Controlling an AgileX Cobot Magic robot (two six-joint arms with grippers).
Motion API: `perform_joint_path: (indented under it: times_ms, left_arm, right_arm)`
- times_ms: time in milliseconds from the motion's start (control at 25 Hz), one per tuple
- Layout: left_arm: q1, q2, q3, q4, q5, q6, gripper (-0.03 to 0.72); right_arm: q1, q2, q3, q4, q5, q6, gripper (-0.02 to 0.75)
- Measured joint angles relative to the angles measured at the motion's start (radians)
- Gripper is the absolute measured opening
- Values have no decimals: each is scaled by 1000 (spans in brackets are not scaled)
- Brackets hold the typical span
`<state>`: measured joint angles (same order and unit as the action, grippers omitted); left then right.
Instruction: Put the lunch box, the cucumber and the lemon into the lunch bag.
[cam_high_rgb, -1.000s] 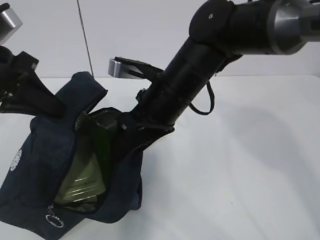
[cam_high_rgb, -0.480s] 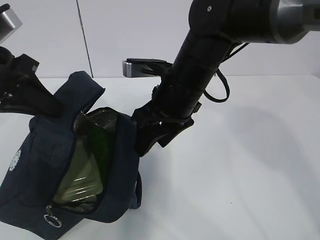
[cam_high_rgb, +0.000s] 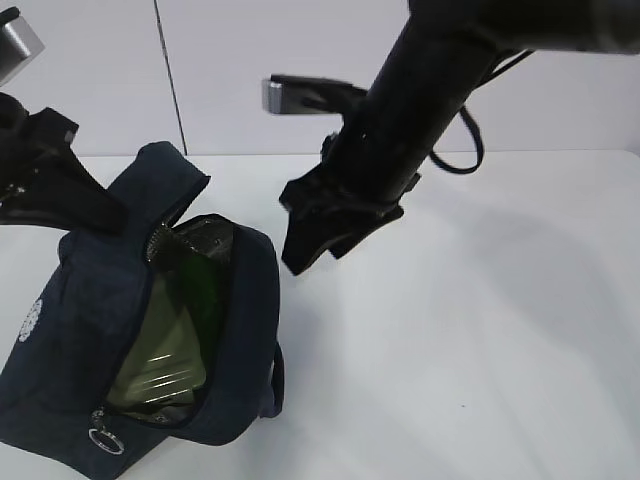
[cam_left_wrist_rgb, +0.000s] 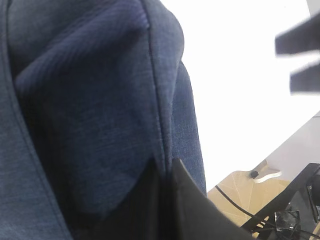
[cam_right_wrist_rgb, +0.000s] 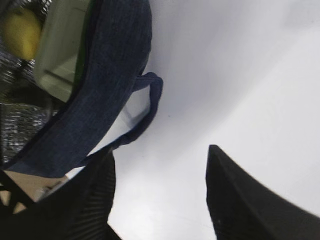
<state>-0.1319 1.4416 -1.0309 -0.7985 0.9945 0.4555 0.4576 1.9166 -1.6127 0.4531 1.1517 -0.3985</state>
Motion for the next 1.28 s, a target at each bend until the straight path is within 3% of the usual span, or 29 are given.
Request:
perform_joint_path:
  times_ms: [160,240,480,600,920,1280]
  left_arm:
    - [0,0,0,2,-2,0,-6]
    - [0,0,0,2,-2,0,-6]
    - [0,0,0,2,-5,0,-6]
    - [0,0,0,2,-5,0,-6]
    - [0,0,0,-2,-5,0,-6]
    - [0,0,0,-3,-1,0,-6]
  right_arm:
    - [-68,-82,36,2,-26,-30,442]
    - [-102,-123,117,94,-69,-79,440]
    - [-136,-227,509,722,-278,-518,439]
    - [-137,-220,618,904,-304,-644,439]
    - [-138,-161,691,1143,-290,-809,439]
    - [-120,-71,692,1201,-212,-879,439]
